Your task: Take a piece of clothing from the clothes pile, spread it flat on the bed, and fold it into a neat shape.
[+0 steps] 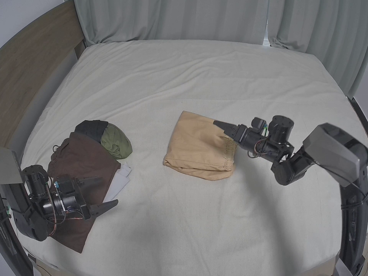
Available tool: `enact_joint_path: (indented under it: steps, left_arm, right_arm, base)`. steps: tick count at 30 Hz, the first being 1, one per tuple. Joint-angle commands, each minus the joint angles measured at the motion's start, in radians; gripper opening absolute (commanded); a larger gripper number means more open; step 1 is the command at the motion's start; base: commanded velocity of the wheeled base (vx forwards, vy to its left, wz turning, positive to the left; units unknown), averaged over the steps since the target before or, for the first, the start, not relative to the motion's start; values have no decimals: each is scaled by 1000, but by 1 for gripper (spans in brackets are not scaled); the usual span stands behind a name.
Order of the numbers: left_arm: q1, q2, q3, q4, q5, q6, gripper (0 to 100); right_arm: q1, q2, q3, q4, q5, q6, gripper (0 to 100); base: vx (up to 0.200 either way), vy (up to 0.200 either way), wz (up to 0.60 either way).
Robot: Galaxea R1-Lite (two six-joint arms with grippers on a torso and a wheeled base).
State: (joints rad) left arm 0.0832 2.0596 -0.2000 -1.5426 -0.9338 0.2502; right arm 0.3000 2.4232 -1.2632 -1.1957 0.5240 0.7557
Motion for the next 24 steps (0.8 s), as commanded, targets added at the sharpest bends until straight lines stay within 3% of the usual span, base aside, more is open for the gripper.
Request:
enact_joint_path:
  steps: [1,4,5,6,8,9,11,12,13,19,24]
  left_arm:
    - [-63,-64,37,-1,-2,-6,100]
    - [-103,-111,50,-1,-2,-9,100]
    - [-103,-111,50,-1,-2,-9,100]
    - [-126,-145,86,1,0,-8,100]
    - [-148,-171,111,1,0,-8,100]
    - [-169,-203,131,1,3,-8,100]
    - [-184,-256,156,4,4,-6,100]
    - [-184,-260,157,4,4,-6,100]
    - [-184,-306,185,7,4,-2,100]
    - [-188,-447,200,33,-36,12,100]
    - [-246,-549,200,98,-91,29,100]
  right_arm:
    - [22,-408,171,120,-4,-64,100]
    - [19,-550,281,265,-6,-245,100]
    - [19,-550,281,265,-6,-245,100]
    - [11,-647,389,347,-12,-404,100]
    - [10,-711,462,393,-29,-500,100]
    - [10,-790,538,439,-67,-593,100]
    - [10,-888,622,501,-121,-699,100]
    - [10,-895,627,505,-124,-707,100]
    - [-9,-972,685,547,-153,-782,100]
    - [-139,-1201,846,608,-173,-938,100]
    - [-220,-1394,930,659,-174,-980,100]
  base:
    - [0,0,0]
    - [0,0,0]
    - [0,0,0]
    - [0,0,0]
    - [0,0,0]
    - [0,0,0]
    - [0,0,0]
    - [0,0,0]
    - [0,0,0]
    - [0,0,0]
    - [0,0,0]
